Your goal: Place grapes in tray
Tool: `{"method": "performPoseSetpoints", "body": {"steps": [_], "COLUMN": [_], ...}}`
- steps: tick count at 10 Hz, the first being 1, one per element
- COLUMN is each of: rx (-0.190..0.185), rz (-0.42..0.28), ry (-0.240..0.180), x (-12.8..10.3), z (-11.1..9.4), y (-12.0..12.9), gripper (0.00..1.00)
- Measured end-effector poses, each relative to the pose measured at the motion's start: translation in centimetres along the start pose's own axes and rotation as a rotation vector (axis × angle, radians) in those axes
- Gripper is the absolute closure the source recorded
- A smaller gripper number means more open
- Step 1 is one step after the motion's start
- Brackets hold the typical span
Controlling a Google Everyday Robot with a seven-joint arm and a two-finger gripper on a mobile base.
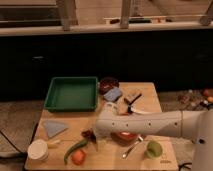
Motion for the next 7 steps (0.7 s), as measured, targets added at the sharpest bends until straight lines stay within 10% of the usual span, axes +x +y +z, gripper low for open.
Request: {"method": "performPoseSetpoints", "body": {"steps": [7], "rx": [-0.01], "rz": [0.0], "ry": [0.006], "x": [0.24], "z": [0.22], "y": [-0.39], "gripper": [0.95]}}
